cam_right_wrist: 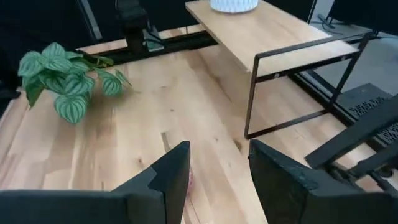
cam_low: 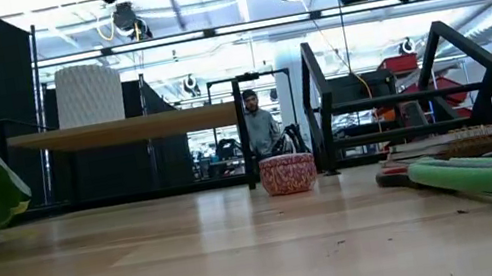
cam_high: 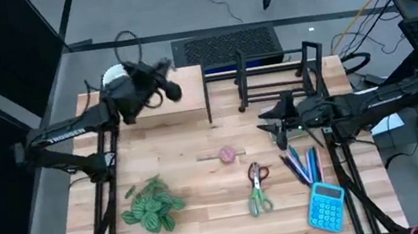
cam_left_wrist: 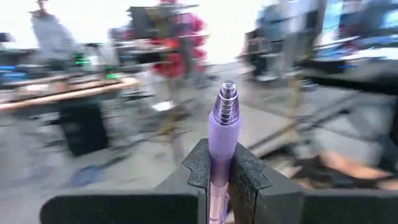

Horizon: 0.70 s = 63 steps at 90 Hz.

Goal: Stock shelves
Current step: Put the purple pen into the white pen holder

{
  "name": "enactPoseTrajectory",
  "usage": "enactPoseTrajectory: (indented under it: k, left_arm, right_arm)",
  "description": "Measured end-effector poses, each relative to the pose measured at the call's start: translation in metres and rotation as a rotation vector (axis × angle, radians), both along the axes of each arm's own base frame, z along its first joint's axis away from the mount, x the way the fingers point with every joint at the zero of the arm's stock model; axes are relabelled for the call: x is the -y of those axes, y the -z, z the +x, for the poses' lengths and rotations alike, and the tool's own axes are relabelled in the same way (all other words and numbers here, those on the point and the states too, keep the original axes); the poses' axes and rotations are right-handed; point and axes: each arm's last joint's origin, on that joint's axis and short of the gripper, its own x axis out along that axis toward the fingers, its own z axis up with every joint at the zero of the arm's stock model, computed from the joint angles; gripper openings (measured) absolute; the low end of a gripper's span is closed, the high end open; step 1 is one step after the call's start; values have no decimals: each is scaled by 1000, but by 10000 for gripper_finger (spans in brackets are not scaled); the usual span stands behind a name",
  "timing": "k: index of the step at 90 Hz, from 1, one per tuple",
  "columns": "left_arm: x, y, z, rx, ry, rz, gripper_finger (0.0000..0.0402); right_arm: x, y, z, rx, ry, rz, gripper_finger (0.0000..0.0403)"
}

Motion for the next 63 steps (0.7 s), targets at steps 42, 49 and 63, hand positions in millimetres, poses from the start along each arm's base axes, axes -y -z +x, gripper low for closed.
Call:
enactPoseTrajectory:
  k: [42,49,63]
  left_arm:
    - [-25,-6,-33,-247,-443,-31,11]
    - [-27,-2,-37,-298,-521,-34,11]
    - [-32,9,-41,-298,-573,-67,11]
  right_arm:
    - [-1,20,14,-55,11,17,146]
    - [-1,21,15,-53,11,18,146]
    - [-2,20,17,-37,11,19,146]
